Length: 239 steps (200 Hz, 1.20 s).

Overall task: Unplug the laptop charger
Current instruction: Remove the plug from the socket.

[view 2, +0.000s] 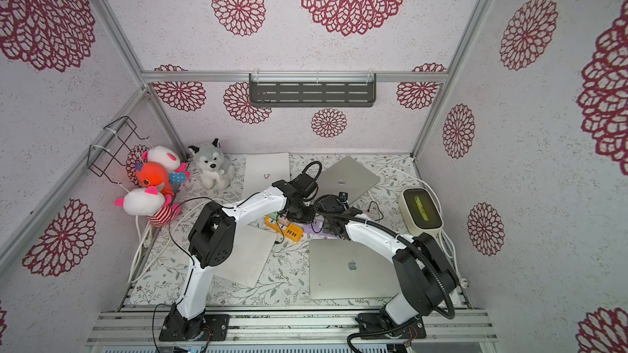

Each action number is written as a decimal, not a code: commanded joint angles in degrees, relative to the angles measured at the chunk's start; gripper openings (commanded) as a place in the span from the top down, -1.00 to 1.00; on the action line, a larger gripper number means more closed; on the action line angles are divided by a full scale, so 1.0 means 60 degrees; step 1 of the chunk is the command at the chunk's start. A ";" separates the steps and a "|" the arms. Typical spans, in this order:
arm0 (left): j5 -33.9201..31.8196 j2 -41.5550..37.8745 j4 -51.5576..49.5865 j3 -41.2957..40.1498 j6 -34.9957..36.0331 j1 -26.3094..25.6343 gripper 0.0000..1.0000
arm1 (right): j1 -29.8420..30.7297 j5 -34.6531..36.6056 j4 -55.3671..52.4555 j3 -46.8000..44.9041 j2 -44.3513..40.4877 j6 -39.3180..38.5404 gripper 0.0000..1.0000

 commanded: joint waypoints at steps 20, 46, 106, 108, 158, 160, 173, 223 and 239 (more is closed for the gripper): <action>-0.0320 -0.0120 -0.0153 0.0065 -0.0126 -0.0048 1.00 | -0.0042 0.0022 -0.0004 0.0121 -0.0060 -0.0165 -0.18; -0.0167 -0.0015 -0.0089 0.0110 -0.0141 -0.0052 1.00 | -0.0042 -0.0027 0.0076 0.0077 -0.0060 -0.0158 -0.18; -0.0036 0.0240 -0.0063 0.0260 -0.0066 -0.0056 1.00 | -0.0053 0.0025 0.0091 0.0084 -0.0056 -0.0169 -0.18; -0.0018 0.0239 -0.0064 0.0264 -0.0066 -0.0055 1.00 | -0.0056 0.0031 0.0084 0.0079 -0.0062 -0.0168 -0.18; 0.0086 0.0463 -0.0009 0.0281 -0.0060 -0.0054 1.00 | -0.0086 -0.0027 0.0150 0.0033 -0.0104 -0.0198 -0.18; 0.0082 0.0452 -0.0003 0.0288 -0.0054 -0.0054 1.00 | -0.0086 -0.0041 0.0143 0.0044 -0.0104 -0.0194 -0.18; 0.0084 0.0455 0.0014 0.0261 -0.0046 -0.0055 1.00 | -0.0100 -0.0086 0.0189 0.0025 -0.0103 -0.0216 -0.18; 0.0052 0.0471 -0.0008 0.0319 -0.0042 -0.0040 1.00 | -0.0112 -0.0197 0.0253 0.0048 0.0053 -0.0249 -0.17; 0.0056 0.0464 0.0004 0.0320 -0.0028 -0.0025 1.00 | -0.0130 -0.0211 0.0266 0.0050 0.0108 -0.0274 -0.15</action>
